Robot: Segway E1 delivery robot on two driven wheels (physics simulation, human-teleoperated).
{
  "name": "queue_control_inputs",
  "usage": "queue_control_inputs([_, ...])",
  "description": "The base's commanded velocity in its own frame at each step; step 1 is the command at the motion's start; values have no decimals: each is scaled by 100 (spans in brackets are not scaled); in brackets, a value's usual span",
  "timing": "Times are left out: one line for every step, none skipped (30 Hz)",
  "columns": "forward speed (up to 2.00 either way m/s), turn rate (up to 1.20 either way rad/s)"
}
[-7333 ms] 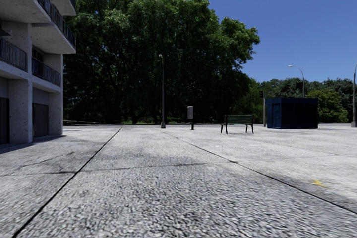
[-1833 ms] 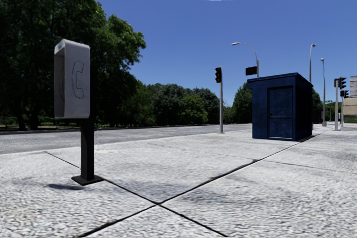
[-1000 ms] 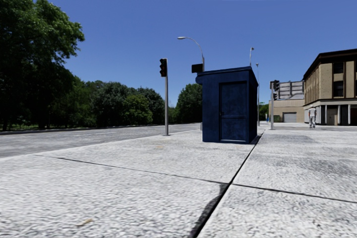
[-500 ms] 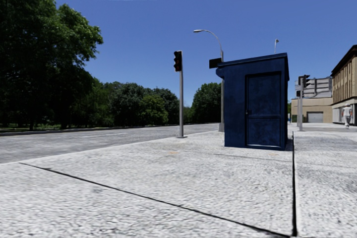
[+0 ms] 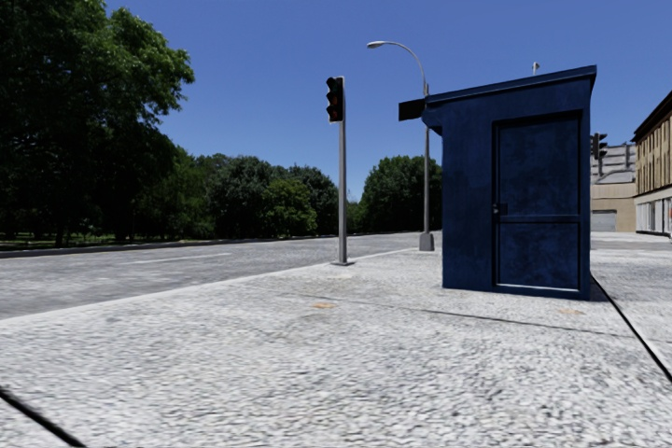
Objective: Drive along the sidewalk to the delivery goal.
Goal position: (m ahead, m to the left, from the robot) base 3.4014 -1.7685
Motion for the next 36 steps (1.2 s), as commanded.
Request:
queue_control_inputs([200,0])
queue_control_inputs([200,0])
queue_control_inputs([200,0])
queue_control_inputs([200,0])
queue_control_inputs([200,0])
queue_control_inputs([200,0])
queue_control_inputs([200,0])
queue_control_inputs([200,0])
queue_control_inputs([200,0])
queue_control_inputs([200,0])
queue_control_inputs([200,0])
queue_control_inputs([200,0])
queue_control_inputs([200,0])
queue_control_inputs([200,0])
queue_control_inputs([200,0])
queue_control_inputs([200,0])
queue_control_inputs([200,0])
queue_control_inputs([200,0])
queue_control_inputs([200,0])
queue_control_inputs([189,0])
queue_control_inputs([179,0])
queue_control_inputs([167,0])
queue_control_inputs([156,0])
queue_control_inputs([151,0])
queue_control_inputs([140,0])
queue_control_inputs([140,0])
queue_control_inputs([127,0])
queue_control_inputs([112,0])
queue_control_inputs([96,0])
queue_control_inputs([85,-38])
queue_control_inputs([85,-38])
queue_control_inputs([76,-83])
queue_control_inputs([76,-40])
queue_control_inputs([76,-40])
queue_control_inputs([75,0])
queue_control_inputs([75,0])
